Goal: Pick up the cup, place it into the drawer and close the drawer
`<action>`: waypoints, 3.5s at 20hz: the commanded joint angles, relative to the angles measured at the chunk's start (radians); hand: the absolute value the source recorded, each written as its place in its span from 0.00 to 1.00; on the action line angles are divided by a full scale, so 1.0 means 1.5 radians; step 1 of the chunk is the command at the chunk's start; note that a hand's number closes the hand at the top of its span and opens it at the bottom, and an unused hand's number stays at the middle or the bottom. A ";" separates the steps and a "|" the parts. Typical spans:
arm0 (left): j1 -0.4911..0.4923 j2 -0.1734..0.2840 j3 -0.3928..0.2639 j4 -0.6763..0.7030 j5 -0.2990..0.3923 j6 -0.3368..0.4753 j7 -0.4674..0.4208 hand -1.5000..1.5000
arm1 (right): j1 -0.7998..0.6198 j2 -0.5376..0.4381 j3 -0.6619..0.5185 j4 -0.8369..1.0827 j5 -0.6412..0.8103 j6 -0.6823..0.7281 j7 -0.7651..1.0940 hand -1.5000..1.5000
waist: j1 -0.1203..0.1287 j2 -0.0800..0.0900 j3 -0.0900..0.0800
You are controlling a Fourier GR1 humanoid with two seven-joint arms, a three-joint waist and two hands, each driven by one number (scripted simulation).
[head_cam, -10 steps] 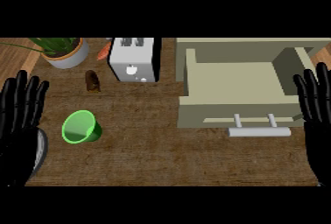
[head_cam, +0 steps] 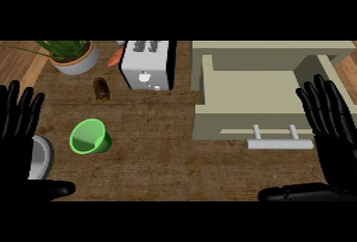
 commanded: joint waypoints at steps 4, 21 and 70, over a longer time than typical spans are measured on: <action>0.009 0.013 0.077 0.084 0.112 -0.041 0.003 0.00 | -0.045 -0.010 -0.012 0.062 -0.022 0.029 0.027 0.00 | 0.000 -0.002 0.000; -0.030 0.043 0.117 0.476 -0.008 -0.059 -0.216 0.00 | -0.096 -0.014 -0.049 0.117 -0.012 0.044 -0.014 0.00 | -0.002 -0.002 0.000; -0.343 0.106 0.156 1.206 -0.103 -0.154 -0.756 1.00 | -0.191 -0.056 -0.102 0.155 -0.063 0.085 0.042 0.00 | -0.025 0.008 -0.003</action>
